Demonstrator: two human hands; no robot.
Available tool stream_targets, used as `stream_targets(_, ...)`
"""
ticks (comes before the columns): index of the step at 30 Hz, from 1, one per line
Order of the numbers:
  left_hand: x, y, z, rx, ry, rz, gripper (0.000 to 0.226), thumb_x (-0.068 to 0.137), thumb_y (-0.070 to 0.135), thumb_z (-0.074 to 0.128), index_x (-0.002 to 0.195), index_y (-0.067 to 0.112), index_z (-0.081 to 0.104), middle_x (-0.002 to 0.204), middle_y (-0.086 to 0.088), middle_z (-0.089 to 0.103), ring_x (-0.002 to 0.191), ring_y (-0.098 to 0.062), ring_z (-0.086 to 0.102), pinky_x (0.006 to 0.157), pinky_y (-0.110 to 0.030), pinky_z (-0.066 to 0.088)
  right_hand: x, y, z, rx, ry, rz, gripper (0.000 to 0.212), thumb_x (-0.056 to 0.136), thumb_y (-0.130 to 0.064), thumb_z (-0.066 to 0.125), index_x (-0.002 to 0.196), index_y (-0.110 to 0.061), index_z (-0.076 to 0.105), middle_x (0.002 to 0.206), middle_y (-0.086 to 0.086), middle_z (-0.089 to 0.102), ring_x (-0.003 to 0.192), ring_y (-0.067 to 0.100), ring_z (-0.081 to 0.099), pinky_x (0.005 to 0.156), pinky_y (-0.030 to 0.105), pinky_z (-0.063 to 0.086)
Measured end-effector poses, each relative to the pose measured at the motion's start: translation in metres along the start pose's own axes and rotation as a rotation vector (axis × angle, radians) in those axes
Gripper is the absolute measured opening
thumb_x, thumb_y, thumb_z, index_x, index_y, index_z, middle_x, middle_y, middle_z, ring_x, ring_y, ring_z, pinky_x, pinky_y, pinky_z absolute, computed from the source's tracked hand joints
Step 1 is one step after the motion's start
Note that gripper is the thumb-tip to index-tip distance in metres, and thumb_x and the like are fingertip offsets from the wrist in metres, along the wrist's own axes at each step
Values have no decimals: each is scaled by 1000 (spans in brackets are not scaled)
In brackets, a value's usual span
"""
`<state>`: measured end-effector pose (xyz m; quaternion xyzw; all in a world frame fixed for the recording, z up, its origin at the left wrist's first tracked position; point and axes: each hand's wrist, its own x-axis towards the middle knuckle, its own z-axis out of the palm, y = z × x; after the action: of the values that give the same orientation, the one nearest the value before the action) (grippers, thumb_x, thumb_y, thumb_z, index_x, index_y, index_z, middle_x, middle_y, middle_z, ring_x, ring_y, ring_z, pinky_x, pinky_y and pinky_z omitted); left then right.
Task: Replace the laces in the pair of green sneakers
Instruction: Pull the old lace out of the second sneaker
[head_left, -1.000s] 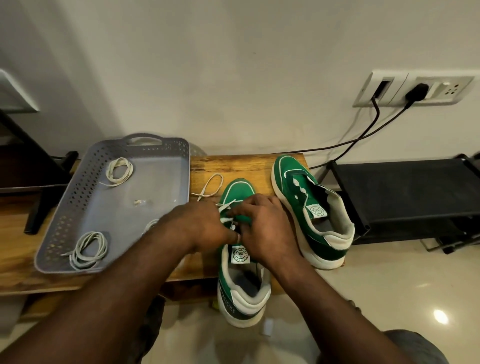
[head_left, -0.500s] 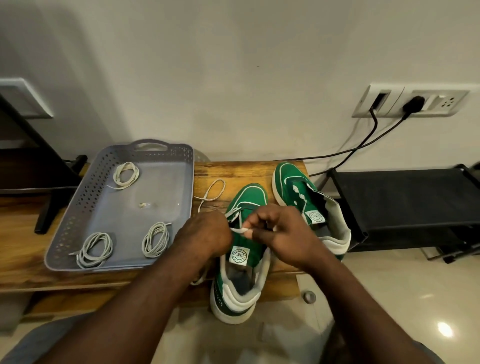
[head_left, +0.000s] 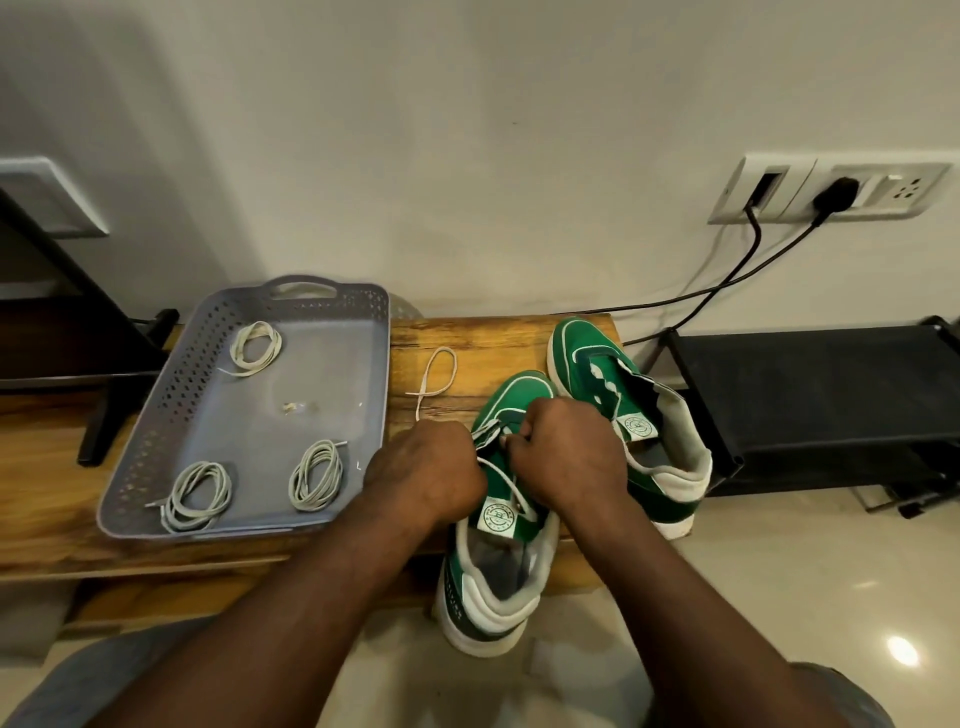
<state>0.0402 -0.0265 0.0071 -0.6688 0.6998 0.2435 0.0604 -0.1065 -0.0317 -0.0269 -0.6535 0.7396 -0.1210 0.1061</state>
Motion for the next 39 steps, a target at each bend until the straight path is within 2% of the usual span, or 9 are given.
stream_targets(6,1,-1,6,-85,40,-48,27,97,34,59,73,23,52,74,0,49,81,-26,59,70,-34,48,6,-1,4,70,-76,-104,5,87,-22,71,83,-22,71,84,0,70,80,23,66,68,28,49)
stream_targets(8,2,-2,8,-135,69,-73,27,97,30,57,71,22,52,76,-1,51,81,-26,58,70,-34,47,5,5,-6,143,-160,-177,19,87,-20,74,71,-25,65,77,-6,68,75,16,63,70,28,47)
stream_targets(13,9,-6,4,-148,144,-114,25,96,33,58,100,12,72,96,-12,63,89,-33,60,75,-33,44,-30,6,-61,491,-882,-522,17,90,-17,80,84,-32,76,86,-10,75,83,6,68,85,32,54)
stream_targets(15,10,-8,1,-128,109,-99,24,96,37,59,94,16,71,92,-8,61,85,-30,60,72,-32,43,-34,6,-67,533,-783,-481,5,91,-26,82,87,-28,80,88,-9,76,83,6,70,81,30,57)
stream_targets(19,9,-8,2,-103,96,-113,25,97,36,60,76,22,61,78,0,57,70,-18,56,60,-30,39,-16,11,-38,270,-133,-147,28,97,-51,68,77,-32,72,77,-9,69,76,11,65,79,41,58)
stream_targets(21,8,-8,2,-94,101,-97,26,97,40,61,77,24,61,79,1,58,70,-17,56,59,-29,39,-9,7,-24,138,-54,-68,35,94,-59,68,84,-26,75,84,-7,69,89,17,63,90,44,54)
stream_targets(25,7,-8,1,-78,83,-52,28,95,32,59,69,24,54,77,0,56,76,-21,59,66,-32,44,-3,-9,-10,-72,-107,-44,39,89,-64,69,101,-28,77,107,-2,67,113,24,55,100,49,42)
stream_targets(33,2,-4,1,-131,114,-104,30,95,26,60,67,23,50,74,-1,52,77,-25,59,67,-33,45,3,-10,-10,99,-150,-134,8,89,-24,74,85,-29,79,86,-14,68,98,14,62,99,42,49)
stream_targets(39,10,-9,-5,-184,137,-161,19,96,24,58,78,20,54,88,-6,59,83,-30,58,72,-34,45,-26,-1,-71,440,-859,-499,4,88,-20,83,89,-24,81,81,-3,68,73,7,61,73,26,51)
